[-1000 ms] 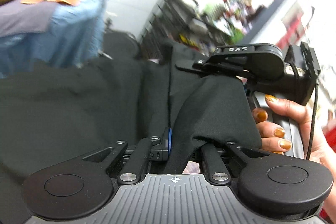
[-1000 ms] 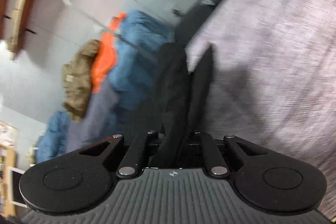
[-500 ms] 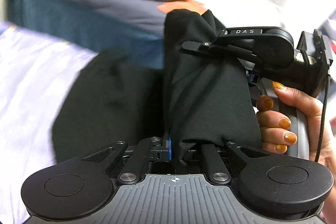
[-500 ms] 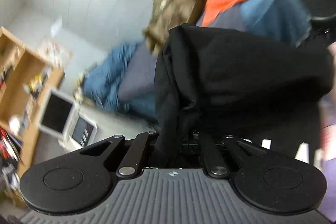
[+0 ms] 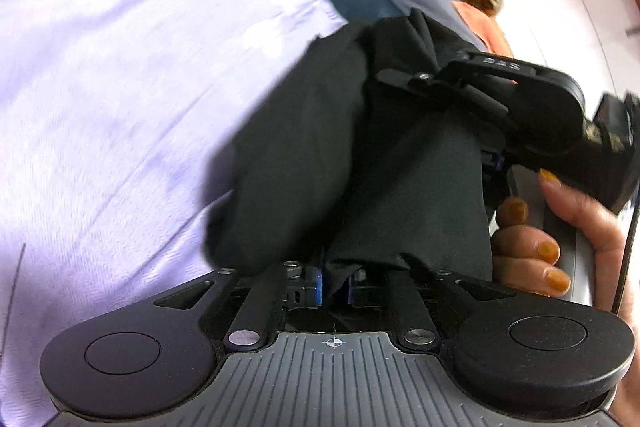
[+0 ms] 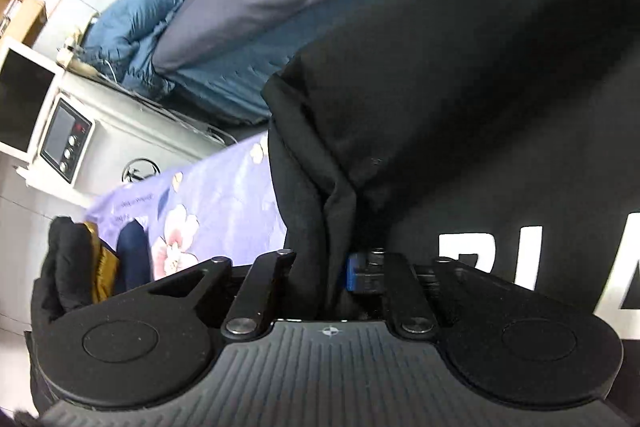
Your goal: Fold large clothes
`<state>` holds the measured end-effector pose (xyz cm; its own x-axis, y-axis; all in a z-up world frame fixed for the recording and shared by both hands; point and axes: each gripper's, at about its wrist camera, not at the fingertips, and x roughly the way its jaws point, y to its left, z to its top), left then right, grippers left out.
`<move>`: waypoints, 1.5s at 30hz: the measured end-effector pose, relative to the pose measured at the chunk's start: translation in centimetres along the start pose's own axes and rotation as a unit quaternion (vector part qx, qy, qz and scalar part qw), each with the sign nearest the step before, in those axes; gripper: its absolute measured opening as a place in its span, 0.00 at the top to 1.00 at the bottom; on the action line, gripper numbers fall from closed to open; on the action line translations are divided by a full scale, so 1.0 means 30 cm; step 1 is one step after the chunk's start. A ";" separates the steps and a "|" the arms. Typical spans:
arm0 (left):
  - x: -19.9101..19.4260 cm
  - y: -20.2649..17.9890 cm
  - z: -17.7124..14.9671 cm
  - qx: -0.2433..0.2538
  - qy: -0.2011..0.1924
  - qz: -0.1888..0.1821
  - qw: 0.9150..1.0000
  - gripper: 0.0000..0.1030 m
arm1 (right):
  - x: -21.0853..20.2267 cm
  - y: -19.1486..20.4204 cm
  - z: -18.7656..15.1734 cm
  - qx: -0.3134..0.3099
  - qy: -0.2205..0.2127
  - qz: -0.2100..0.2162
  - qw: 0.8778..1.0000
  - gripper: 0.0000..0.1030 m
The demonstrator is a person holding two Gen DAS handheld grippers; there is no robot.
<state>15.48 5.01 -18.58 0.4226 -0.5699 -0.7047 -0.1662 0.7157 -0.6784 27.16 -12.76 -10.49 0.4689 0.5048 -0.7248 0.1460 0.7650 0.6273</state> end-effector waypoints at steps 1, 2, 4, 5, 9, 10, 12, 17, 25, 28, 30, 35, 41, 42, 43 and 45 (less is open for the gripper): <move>0.002 0.018 0.006 -0.012 0.004 -0.007 1.000 0.40 | 0.023 -0.004 0.004 0.004 0.002 -0.002 1.000 0.68; -0.001 0.039 0.013 -0.022 0.007 -0.017 1.000 0.40 | 0.036 -0.002 -0.003 0.005 0.002 -0.005 1.000 0.64; -0.012 0.061 0.031 -0.028 0.006 -0.034 0.999 0.30 | 0.051 0.010 -0.002 0.001 0.001 0.001 1.000 0.49; -0.025 0.069 0.034 -0.028 0.002 -0.038 0.999 0.28 | 0.048 0.015 0.008 0.001 0.002 0.008 1.000 0.38; -0.054 0.098 0.054 -0.023 -0.002 -0.038 0.999 0.24 | -0.042 0.020 0.004 0.006 -0.008 0.044 0.999 0.29; -0.058 0.105 0.059 -0.024 0.000 -0.040 0.999 0.23 | -0.078 0.022 0.000 0.006 -0.014 0.057 0.998 0.27; -0.069 0.125 0.070 -0.025 0.000 -0.039 0.999 0.21 | -0.169 0.012 -0.011 0.007 -0.038 0.069 0.997 0.24; -0.120 0.144 0.094 -0.024 -0.011 -0.014 1.000 0.00 | -0.391 -0.052 -0.074 -0.055 -0.099 0.020 0.993 0.19; -0.298 0.121 0.101 0.019 -0.078 0.129 0.988 0.00 | -0.507 -0.152 -0.288 -0.166 -0.109 -0.122 0.972 0.18; -0.365 -0.029 0.077 0.122 -0.118 0.092 0.981 0.00 | -0.491 -0.144 -0.344 -0.175 -0.116 -0.163 0.964 0.18; -0.358 -0.153 0.060 0.197 -0.115 0.068 0.971 0.00 | -0.501 -0.141 -0.373 -0.177 -0.131 -0.168 0.961 0.18; -0.190 -0.385 0.003 0.349 -0.068 0.052 0.933 0.00 | -0.488 -0.110 -0.378 -0.206 -0.132 -0.178 0.953 0.18; -0.047 -0.313 0.053 0.335 -0.040 0.145 0.930 0.00 | -0.476 -0.084 -0.384 -0.222 -0.117 -0.197 0.948 0.15; -0.043 -0.283 0.061 0.330 -0.024 0.141 0.933 0.09 | -0.482 -0.095 -0.387 -0.212 -0.117 -0.194 0.951 0.15; -0.045 -0.269 0.072 0.328 -0.017 0.129 0.936 0.23 | -0.486 -0.108 -0.388 -0.198 -0.115 -0.189 0.955 0.14; -0.051 -0.266 0.078 0.332 -0.014 0.118 0.936 0.39 | -0.485 -0.138 -0.389 -0.172 -0.108 -0.182 0.962 0.13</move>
<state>18.23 1.12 -11.62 0.4681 -0.3600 -0.8070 0.3287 0.9187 -0.2191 9.57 -18.61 -5.86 0.6170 0.1127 -0.7788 0.0554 0.9810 0.1859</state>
